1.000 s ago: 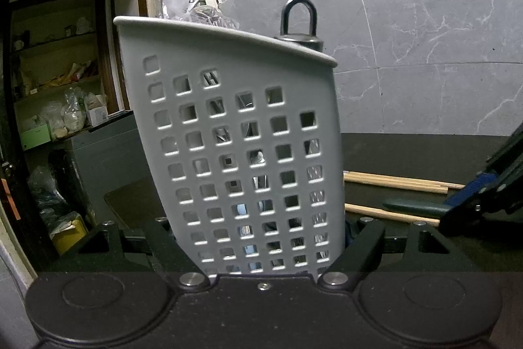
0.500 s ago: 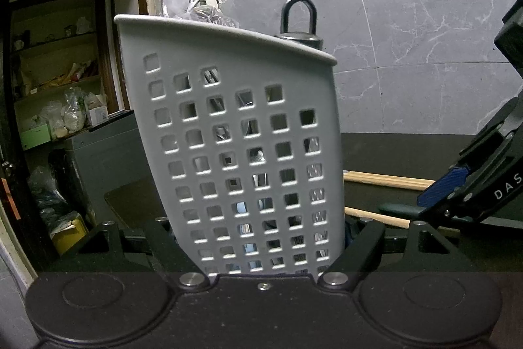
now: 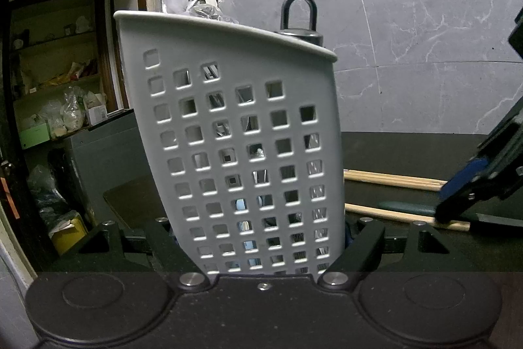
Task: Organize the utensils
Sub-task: 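Close the right tool on the green-handled knife's handle, then lift the green-handled knife off the table with the right tool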
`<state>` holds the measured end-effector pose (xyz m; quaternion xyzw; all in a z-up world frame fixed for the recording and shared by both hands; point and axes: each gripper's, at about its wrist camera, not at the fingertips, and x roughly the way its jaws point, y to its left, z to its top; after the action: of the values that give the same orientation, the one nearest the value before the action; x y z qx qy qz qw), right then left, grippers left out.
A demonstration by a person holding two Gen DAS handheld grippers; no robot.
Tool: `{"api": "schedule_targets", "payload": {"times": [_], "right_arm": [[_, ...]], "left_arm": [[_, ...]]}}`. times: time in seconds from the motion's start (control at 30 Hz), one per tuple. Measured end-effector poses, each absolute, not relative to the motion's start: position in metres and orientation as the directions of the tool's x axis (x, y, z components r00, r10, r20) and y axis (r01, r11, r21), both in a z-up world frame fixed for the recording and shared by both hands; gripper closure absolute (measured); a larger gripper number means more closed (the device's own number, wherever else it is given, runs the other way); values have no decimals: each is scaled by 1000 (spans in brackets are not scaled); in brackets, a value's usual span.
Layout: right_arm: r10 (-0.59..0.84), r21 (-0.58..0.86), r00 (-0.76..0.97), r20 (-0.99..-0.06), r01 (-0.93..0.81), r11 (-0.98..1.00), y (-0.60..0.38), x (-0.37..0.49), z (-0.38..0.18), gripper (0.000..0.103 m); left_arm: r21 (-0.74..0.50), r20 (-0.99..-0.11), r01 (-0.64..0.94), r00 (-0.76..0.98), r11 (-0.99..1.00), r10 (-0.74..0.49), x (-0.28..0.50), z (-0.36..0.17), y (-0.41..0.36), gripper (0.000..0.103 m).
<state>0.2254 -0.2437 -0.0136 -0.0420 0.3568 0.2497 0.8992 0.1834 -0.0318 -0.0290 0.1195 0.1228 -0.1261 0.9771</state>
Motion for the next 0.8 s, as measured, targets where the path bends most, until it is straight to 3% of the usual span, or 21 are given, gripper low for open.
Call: {"api": "schedule_targets", "payload": {"times": [0.13, 0.27, 0.37, 0.43, 0.8], "right_arm": [[409, 85, 627, -663, -480, 873, -253, 210, -10, 58], [392, 32, 636, -665, -500, 865, -246, 207, -9, 47], [349, -48, 644, -681, -514, 856, -232, 210, -11, 53], [352, -47, 640, -683, -519, 853, -228, 214, -10, 65], [343, -5, 634, -693, -480, 877, -223, 237, -13, 74]], "left_arm": [[203, -271, 275, 938, 940, -216, 183, -29, -32, 24], [200, -274, 274, 937, 941, -215, 184, -28, -32, 24], [203, -273, 273, 938, 940, -213, 184, -28, -34, 24], [202, -273, 274, 938, 940, -214, 185, -29, -34, 24], [196, -276, 279, 936, 940, -220, 188, -30, -31, 24]]}}
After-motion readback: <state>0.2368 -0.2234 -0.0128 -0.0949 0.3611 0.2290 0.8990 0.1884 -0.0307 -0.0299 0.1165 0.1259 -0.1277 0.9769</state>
